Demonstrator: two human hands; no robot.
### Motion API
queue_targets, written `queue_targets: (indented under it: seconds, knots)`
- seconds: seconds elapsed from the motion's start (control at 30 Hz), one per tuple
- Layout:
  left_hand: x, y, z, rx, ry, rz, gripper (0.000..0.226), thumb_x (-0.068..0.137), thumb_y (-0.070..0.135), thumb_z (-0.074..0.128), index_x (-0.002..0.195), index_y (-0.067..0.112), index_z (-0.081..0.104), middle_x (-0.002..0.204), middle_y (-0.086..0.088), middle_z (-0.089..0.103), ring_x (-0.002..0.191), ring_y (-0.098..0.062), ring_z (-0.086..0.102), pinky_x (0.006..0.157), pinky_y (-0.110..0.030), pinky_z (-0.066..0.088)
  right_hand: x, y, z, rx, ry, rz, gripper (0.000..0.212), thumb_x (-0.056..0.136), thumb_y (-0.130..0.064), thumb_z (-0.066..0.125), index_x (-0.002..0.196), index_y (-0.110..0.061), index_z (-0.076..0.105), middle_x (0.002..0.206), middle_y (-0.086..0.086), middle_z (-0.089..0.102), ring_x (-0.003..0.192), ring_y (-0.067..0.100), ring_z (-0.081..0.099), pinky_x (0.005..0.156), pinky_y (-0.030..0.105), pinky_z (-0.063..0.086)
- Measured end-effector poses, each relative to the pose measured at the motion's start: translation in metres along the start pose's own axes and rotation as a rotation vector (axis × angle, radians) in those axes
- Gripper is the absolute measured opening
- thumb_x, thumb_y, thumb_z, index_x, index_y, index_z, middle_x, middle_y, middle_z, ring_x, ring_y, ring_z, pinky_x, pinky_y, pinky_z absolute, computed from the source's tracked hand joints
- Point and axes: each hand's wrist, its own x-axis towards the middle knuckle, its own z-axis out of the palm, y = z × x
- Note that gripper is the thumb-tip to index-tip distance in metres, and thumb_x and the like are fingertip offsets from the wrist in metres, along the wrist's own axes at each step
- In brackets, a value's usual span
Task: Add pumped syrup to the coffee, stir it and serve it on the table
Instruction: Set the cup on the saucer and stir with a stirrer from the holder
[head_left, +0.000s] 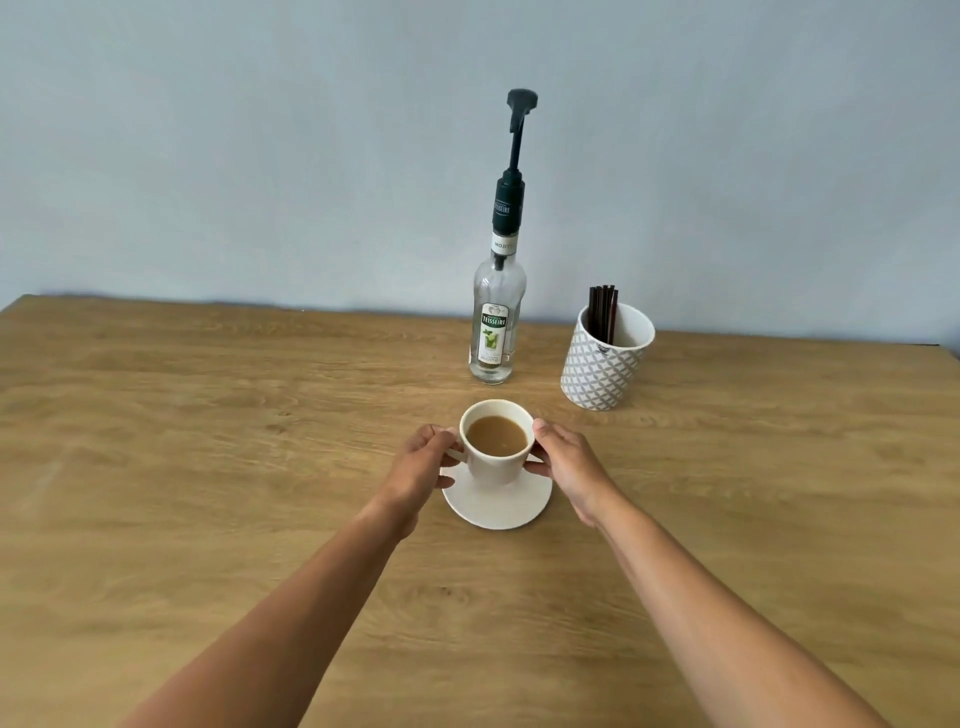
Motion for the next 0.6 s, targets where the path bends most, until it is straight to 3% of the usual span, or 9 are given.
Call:
queue_targets:
  seconds: [0.17, 0.27, 0.37, 0.43, 0.53, 0.6]
  knots:
    - [0.0, -0.015, 0.0, -0.036, -0.02, -0.002, 0.018, 0.1, 0.023, 0.053, 0.084, 0.015, 0.056, 0.081, -0.003, 0.067, 0.079, -0.014, 0.062, 0.069, -0.03, 0.05, -0.002, 0.014, 0.002, 0.016, 0.028, 0.029, 0.032, 0.105, -0.024, 0.042, 0.131, -0.013, 0.057, 0.116, 0.002, 0.066, 0.106, 0.016, 0.061, 0.091, 0.035, 0.052]
    - [0.003, -0.02, 0.0, -0.042, -0.039, -0.017, 0.018, 0.1, 0.022, 0.054, 0.083, 0.015, 0.056, 0.084, -0.006, 0.066, 0.081, -0.018, 0.061, 0.071, -0.03, 0.051, -0.003, 0.018, 0.002, 0.041, 0.038, 0.035, 0.025, 0.105, -0.022, 0.043, 0.121, -0.022, 0.062, 0.122, 0.004, 0.065, 0.114, 0.019, 0.06, 0.097, 0.039, 0.052]
    - [0.005, -0.024, 0.0, -0.031, -0.044, -0.031, 0.018, 0.1, 0.022, 0.053, 0.084, 0.014, 0.056, 0.085, -0.007, 0.065, 0.083, -0.02, 0.061, 0.073, -0.032, 0.052, -0.005, 0.02, 0.002, 0.062, 0.039, 0.046, 0.026, 0.104, -0.019, 0.043, 0.103, -0.023, 0.069, 0.113, -0.001, 0.069, 0.108, 0.016, 0.063, 0.096, 0.039, 0.053]
    - [0.006, -0.026, 0.0, -0.027, -0.049, -0.032, 0.019, 0.101, 0.022, 0.053, 0.084, 0.014, 0.056, 0.085, -0.007, 0.065, 0.084, -0.02, 0.061, 0.074, -0.034, 0.053, -0.005, 0.022, 0.002, 0.071, 0.034, 0.047, 0.027, 0.103, -0.018, 0.043, 0.11, -0.015, 0.07, 0.111, -0.003, 0.07, 0.107, 0.015, 0.063, 0.096, 0.039, 0.053]
    - [0.007, -0.028, -0.001, -0.026, -0.056, -0.032, 0.02, 0.101, 0.021, 0.052, 0.083, 0.014, 0.056, 0.085, -0.008, 0.065, 0.081, -0.02, 0.06, 0.074, -0.034, 0.054, -0.005, 0.025, 0.002, 0.068, 0.038, 0.051, 0.029, 0.103, -0.018, 0.043, 0.122, -0.018, 0.065, 0.121, 0.003, 0.068, 0.114, 0.018, 0.061, 0.1, 0.042, 0.051]
    - [0.008, -0.03, -0.001, -0.035, -0.062, -0.035, 0.021, 0.102, 0.02, 0.051, 0.083, 0.013, 0.056, 0.084, -0.008, 0.065, 0.08, -0.02, 0.06, 0.074, -0.034, 0.054, -0.004, 0.026, 0.002, 0.069, 0.037, 0.046, 0.028, 0.103, -0.017, 0.043, 0.112, -0.023, 0.069, 0.115, 0.001, 0.07, 0.11, 0.017, 0.063, 0.1, 0.041, 0.052]
